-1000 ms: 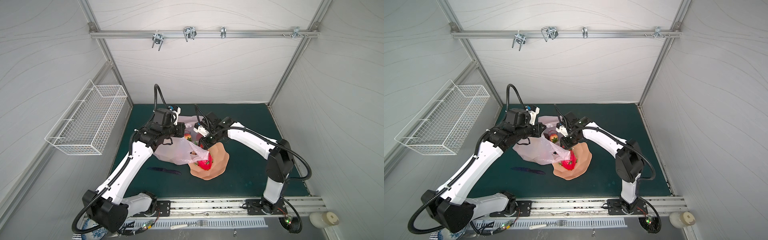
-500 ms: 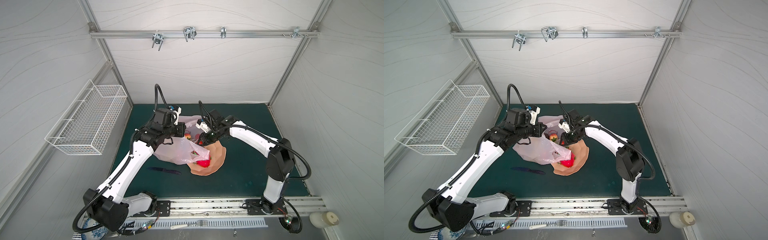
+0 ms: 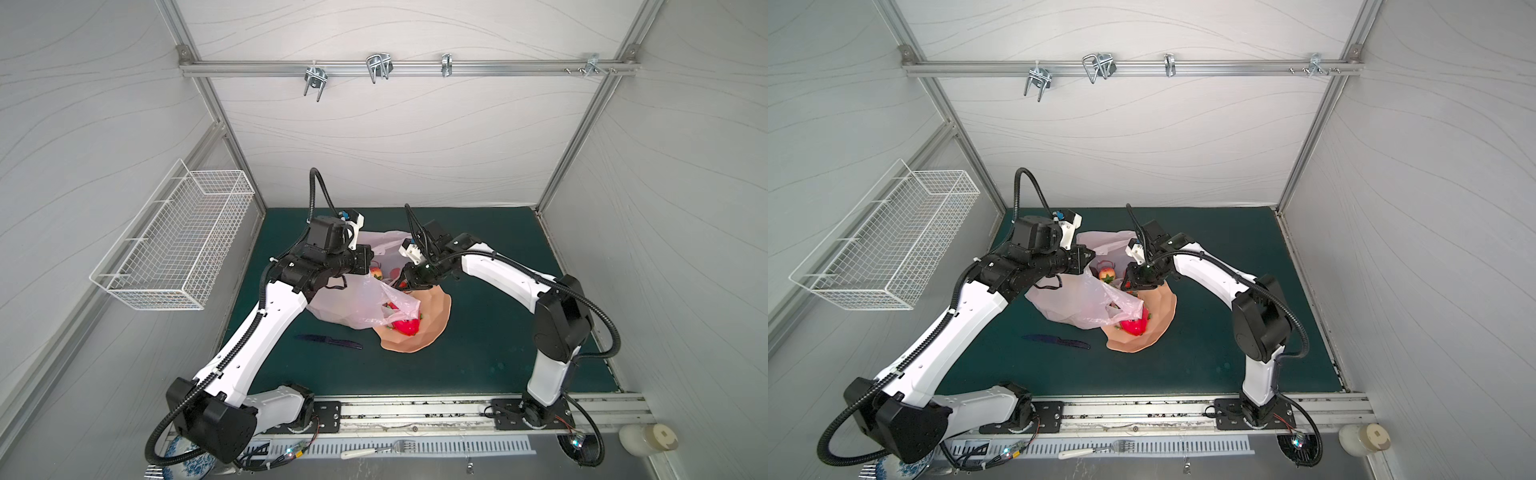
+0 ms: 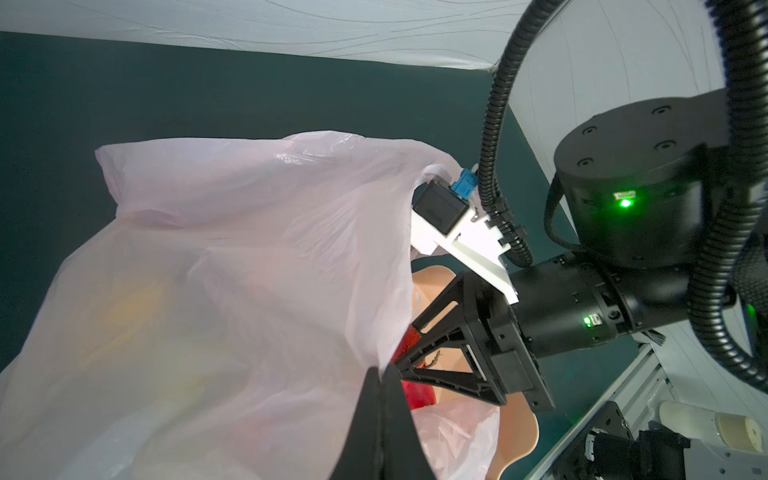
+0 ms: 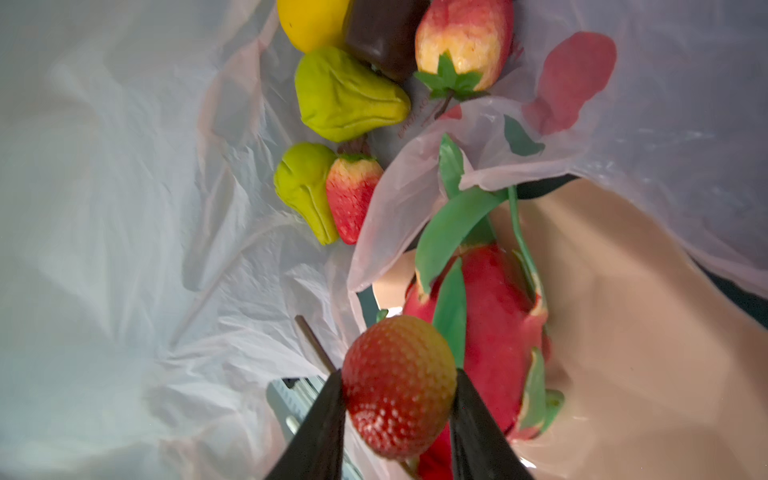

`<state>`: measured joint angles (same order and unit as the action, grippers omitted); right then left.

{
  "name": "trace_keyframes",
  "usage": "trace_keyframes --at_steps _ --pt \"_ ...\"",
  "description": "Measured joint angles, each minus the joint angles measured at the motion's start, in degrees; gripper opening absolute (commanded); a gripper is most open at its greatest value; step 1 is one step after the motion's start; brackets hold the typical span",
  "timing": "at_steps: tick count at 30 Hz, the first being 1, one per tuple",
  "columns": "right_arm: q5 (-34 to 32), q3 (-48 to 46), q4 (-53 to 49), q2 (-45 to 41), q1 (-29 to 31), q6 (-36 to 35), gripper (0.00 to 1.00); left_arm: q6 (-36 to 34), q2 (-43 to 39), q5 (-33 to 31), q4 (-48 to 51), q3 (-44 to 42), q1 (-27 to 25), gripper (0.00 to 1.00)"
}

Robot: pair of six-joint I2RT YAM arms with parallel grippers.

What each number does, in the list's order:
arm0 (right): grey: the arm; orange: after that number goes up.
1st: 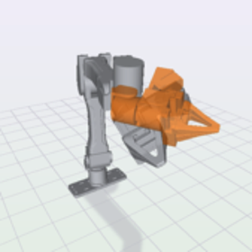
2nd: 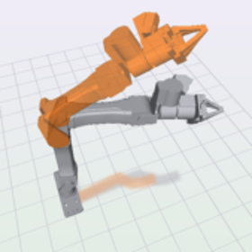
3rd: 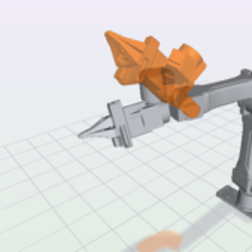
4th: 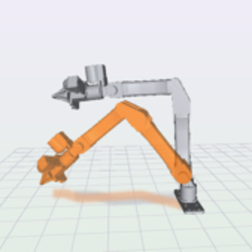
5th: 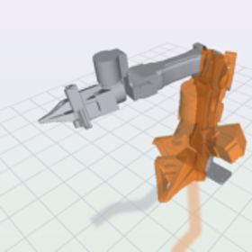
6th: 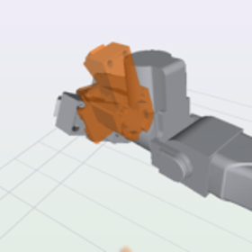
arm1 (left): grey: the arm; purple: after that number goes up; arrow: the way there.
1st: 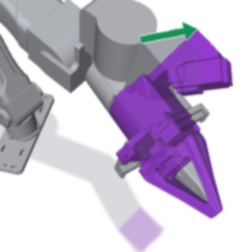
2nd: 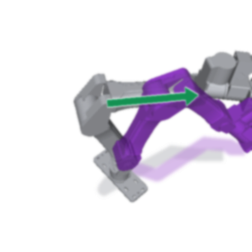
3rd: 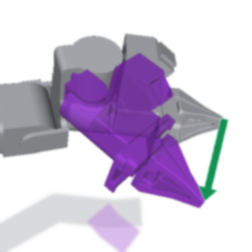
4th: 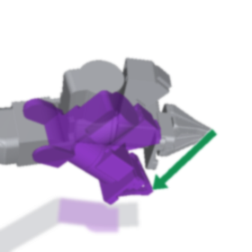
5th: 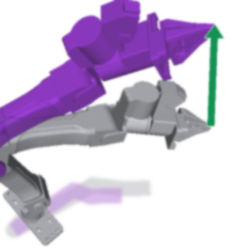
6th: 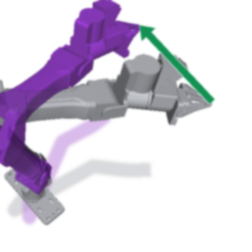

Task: Place the fruits into the plastic bag
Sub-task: 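Lower the strawberry into the bag and open the right gripper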

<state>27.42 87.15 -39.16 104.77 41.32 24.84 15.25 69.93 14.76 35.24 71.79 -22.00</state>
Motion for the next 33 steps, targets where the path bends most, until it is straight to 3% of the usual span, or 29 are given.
trace_keyframes --at_steps 17,20,24,25,27,33 --pt "5.05 1.95 14.4 8.35 4.52 21.18 0.26 1.42 0.63 0.59 -1.92 0.11 -0.17 0.0" --pt "5.53 1.97 17.31 9.64 5.42 24.96 0.42 1.46 0.74 0.7 -2.38 0.11 -0.17 0.0" --pt "6.82 2.54 20.37 11.02 6.32 28.5 0.78 1.44 0.74 0.68 -2.71 0.11 -0.17 0.0" --pt "7.08 2.56 20.85 11.06 6.38 28.98 0.83 1.44 0.74 0.66 -2.71 0.11 -0.17 0.0" --pt "7.76 2.58 22.12 11.02 6.47 29.38 0.91 1.31 0.74 0.46 -2.64 0.11 -0.17 0.0" --pt "8.66 2.4 21.59 9.99 5.99 27.28 0.99 0.55 0.61 -0.81 -2.1 0.11 0.0 0.0"
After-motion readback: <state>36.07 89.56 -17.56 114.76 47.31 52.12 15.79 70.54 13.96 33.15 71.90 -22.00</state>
